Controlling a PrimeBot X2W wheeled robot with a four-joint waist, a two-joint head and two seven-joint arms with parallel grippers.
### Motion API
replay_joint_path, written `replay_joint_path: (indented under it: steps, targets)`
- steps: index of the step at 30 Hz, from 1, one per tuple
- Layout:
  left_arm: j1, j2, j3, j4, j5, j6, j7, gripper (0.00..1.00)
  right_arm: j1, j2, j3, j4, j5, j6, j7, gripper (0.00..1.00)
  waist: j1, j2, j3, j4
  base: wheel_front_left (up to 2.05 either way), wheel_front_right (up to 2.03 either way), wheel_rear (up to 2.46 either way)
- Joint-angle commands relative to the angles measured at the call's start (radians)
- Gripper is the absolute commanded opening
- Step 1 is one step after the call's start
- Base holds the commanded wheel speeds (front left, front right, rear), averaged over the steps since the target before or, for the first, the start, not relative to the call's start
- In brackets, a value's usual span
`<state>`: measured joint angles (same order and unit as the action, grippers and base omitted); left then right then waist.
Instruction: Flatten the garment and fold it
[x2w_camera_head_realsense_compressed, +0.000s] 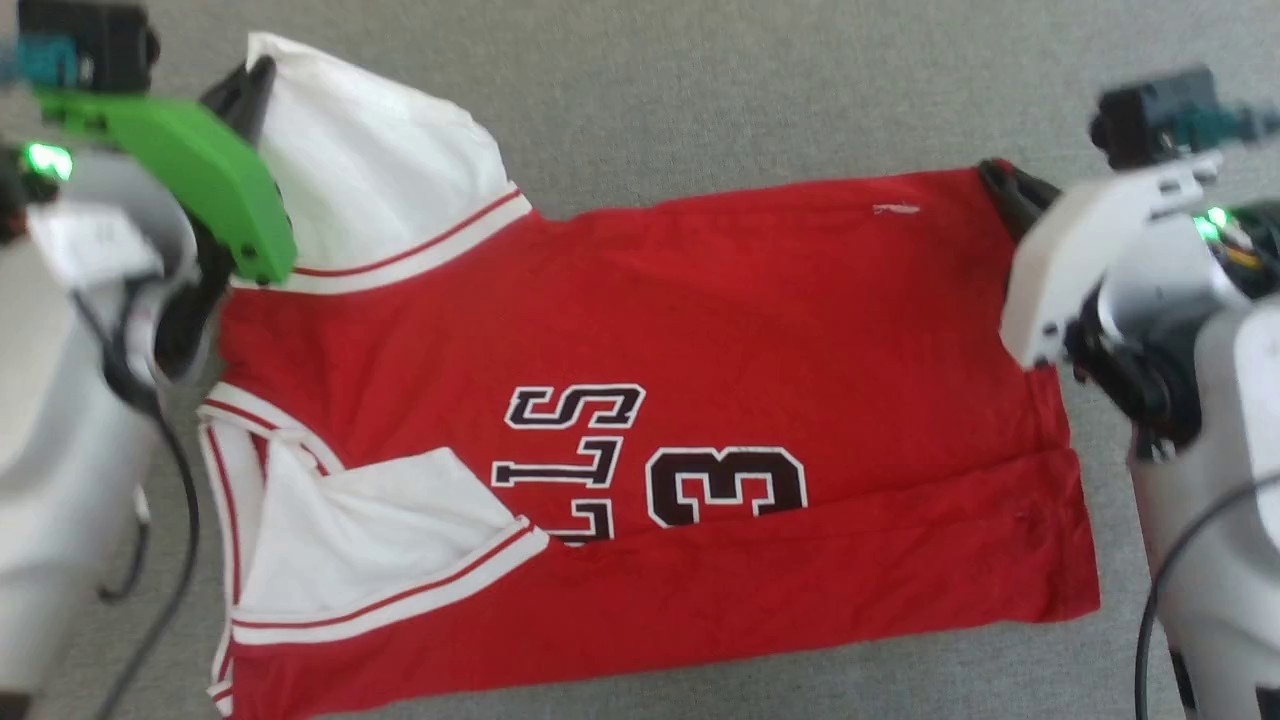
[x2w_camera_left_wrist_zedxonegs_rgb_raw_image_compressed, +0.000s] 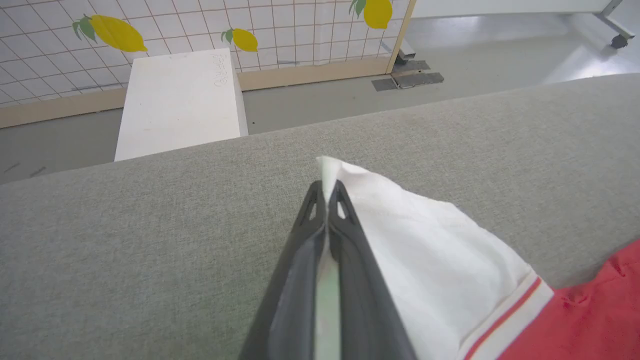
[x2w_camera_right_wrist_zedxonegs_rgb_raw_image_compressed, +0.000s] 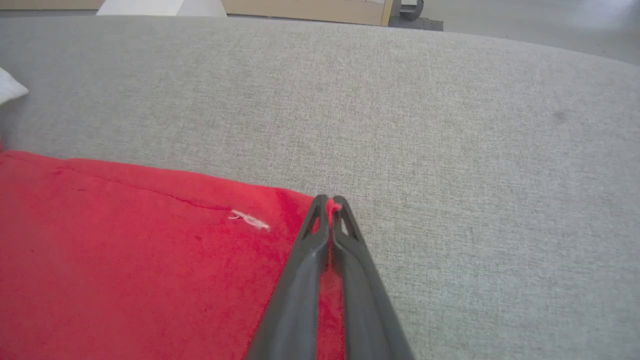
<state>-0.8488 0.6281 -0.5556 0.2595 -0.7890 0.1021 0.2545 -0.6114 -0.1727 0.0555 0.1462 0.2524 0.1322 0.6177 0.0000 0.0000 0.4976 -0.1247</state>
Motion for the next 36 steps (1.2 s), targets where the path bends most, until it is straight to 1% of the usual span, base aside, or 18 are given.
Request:
replay_joint_path:
  steps: [1,5,9,13,17,23,26,30,34,35,36]
  targets:
    - [0.061,-0.011,0.019,-0.021,-0.021,0.000,-0.055,0.00,0.047,-0.012,-0.002,-0.018,0.011,-0.002,-0.050,0.00,0.0000,0.0000,-0.096,0.040,0.00,0.00,0.00]
    - [0.212,-0.024,0.055,-0.088,-0.055,0.020,-0.182,0.00,0.157,-0.025,-0.011,-0.054,0.018,-0.002,-0.166,0.00,0.0000,0.0000,-0.177,0.066,0.00,0.00,0.00]
    - [0.372,-0.023,0.071,-0.165,-0.087,0.050,-0.245,0.00,0.247,-0.027,-0.032,-0.075,0.021,-0.002,-0.236,0.00,0.0000,0.0000,-0.241,0.090,0.00,0.00,0.00]
    - [0.527,-0.015,0.078,-0.233,-0.121,0.085,-0.271,0.00,0.322,-0.030,-0.064,-0.068,0.016,-0.002,-0.244,0.00,0.0000,0.0000,-0.286,0.109,0.00,0.00,0.00]
    - [0.665,-0.023,0.082,-0.285,-0.173,0.102,-0.291,0.00,0.377,-0.047,-0.081,-0.054,0.009,-0.002,-0.215,0.00,0.0000,0.0000,-0.311,0.125,0.00,0.00,0.00]
    - [0.819,-0.045,0.063,-0.301,-0.236,0.103,-0.297,0.00,0.441,-0.099,-0.066,-0.018,-0.004,-0.002,-0.139,0.00,0.0000,0.0000,-0.329,0.148,0.00,0.00,0.00]
    - [0.857,-0.066,0.042,-0.285,-0.256,0.088,-0.297,0.00,0.468,-0.120,-0.052,0.009,-0.009,-0.002,-0.098,0.00,0.0000,0.0000,-0.329,0.159,0.00,0.00,0.00]
    - [0.857,-0.089,0.013,-0.224,-0.255,0.058,-0.297,0.00,0.490,-0.128,-0.028,0.046,-0.016,-0.002,-0.044,0.00,0.0000,0.0000,-0.325,0.169,0.00,0.00,0.00]
    - [0.821,-0.117,-0.015,-0.137,-0.232,0.029,-0.307,0.00,0.506,-0.105,-0.027,0.079,-0.024,-0.002,0.004,0.00,0.0000,0.0000,-0.325,0.171,0.00,0.00,0.00]
    - [0.812,-0.123,-0.018,-0.120,-0.226,0.026,-0.314,0.00,0.508,-0.096,-0.031,0.081,-0.024,-0.002,0.009,0.13,0.0000,0.0000,-0.327,0.170,0.00,0.00,0.00]
    - [0.807,-0.128,-0.019,-0.107,-0.222,0.025,-0.320,0.03,0.510,-0.089,-0.035,0.082,-0.023,-0.002,0.010,0.35,0.0000,0.0000,-0.329,0.169,0.00,0.00,0.00]
